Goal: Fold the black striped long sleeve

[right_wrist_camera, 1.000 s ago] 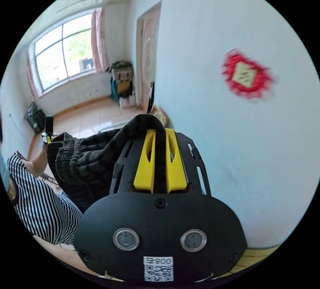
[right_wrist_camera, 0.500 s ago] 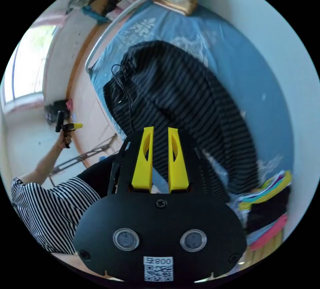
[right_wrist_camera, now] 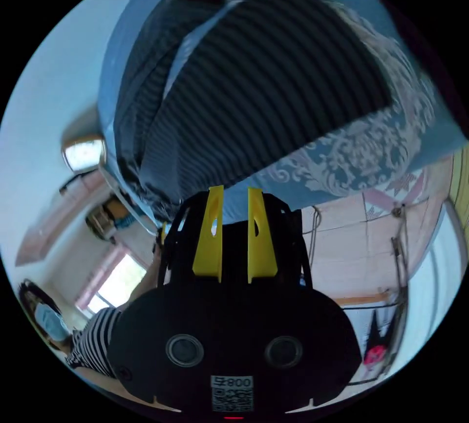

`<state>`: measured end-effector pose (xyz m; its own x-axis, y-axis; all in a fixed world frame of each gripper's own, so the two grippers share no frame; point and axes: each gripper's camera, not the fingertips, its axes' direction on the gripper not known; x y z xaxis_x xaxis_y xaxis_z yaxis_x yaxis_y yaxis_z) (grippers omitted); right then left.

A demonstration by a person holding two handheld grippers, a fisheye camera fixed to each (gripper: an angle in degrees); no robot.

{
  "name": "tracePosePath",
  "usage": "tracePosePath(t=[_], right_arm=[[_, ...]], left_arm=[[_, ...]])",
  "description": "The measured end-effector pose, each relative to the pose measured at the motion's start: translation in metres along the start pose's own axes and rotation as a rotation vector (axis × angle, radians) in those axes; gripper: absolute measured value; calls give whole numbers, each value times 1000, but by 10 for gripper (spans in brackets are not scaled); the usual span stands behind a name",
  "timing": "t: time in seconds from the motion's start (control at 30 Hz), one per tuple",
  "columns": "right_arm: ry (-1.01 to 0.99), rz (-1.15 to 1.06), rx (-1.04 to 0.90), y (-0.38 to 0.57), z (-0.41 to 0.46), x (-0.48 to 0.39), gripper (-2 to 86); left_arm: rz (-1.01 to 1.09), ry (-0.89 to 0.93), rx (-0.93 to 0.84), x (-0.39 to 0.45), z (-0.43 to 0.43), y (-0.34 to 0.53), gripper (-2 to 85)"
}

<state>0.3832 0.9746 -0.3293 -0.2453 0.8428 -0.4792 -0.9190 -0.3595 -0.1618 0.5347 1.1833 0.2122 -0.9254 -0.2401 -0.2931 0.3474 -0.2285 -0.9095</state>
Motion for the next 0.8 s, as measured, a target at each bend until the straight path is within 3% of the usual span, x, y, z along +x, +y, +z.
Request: tracePosePath(t=[0.1, 0.2, 0.33, 0.53, 0.67, 0.8], right_arm=[[-122, 184, 134, 11, 32, 49, 91], [-223, 291, 268, 16, 65, 81, 95], [-330, 375, 371, 7, 115, 104, 108], [-243, 406, 325, -16, 185, 110, 66], [-386, 357, 331, -14, 219, 125, 30], [-379, 299, 299, -19, 235, 127, 16]], left_arm=[[-33, 54, 18, 11, -21, -20, 134], [-13, -74, 8, 33, -47, -35, 114], [30, -63, 0, 56, -81, -49, 77], [113, -198, -9, 108, -124, -64, 51], [134, -213, -2, 130, -148, -70, 50], [165, -223, 6, 155, -169, -73, 48]])
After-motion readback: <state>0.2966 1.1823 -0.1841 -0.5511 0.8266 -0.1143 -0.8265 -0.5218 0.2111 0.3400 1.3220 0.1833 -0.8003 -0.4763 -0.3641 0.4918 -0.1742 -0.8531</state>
